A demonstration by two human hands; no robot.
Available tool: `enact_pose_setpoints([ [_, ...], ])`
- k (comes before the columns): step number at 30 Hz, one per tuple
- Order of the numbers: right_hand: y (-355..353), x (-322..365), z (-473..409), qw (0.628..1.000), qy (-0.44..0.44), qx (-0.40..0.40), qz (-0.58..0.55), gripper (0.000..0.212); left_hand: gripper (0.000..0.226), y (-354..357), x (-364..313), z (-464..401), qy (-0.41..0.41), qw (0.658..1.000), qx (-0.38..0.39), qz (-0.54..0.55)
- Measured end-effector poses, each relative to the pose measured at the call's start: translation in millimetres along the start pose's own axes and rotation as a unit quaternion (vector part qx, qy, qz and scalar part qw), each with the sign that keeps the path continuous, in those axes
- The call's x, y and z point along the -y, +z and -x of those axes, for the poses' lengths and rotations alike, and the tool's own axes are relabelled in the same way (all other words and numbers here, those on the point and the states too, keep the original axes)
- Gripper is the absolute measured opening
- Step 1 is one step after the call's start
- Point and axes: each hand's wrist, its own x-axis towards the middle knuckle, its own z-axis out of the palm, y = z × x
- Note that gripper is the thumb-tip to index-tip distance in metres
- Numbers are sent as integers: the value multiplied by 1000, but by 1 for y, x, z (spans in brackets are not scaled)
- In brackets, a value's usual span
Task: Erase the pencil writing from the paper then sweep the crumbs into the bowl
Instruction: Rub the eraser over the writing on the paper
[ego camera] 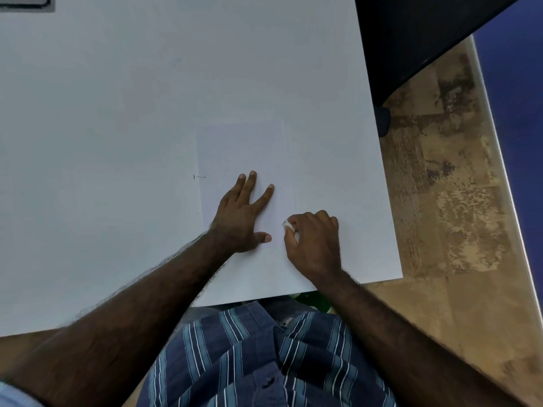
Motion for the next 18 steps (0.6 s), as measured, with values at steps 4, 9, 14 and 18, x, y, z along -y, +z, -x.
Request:
enact_pose_setpoints([
  [4, 3, 3, 3, 999, -29, 25, 18, 14, 119, 0, 0, 1, 4, 1000, 0, -4],
  [9, 3, 1, 2, 1000, 3, 0, 23, 12, 119, 0, 1, 0, 3, 1000, 3, -6],
  [14, -1, -10, -2, 999, 32, -24, 23, 11, 119, 1, 1, 0, 3, 1000, 5, -4],
  [18, 3, 0, 5, 999, -35, 9, 28, 12, 119, 0, 2, 0, 5, 1000, 6, -6],
])
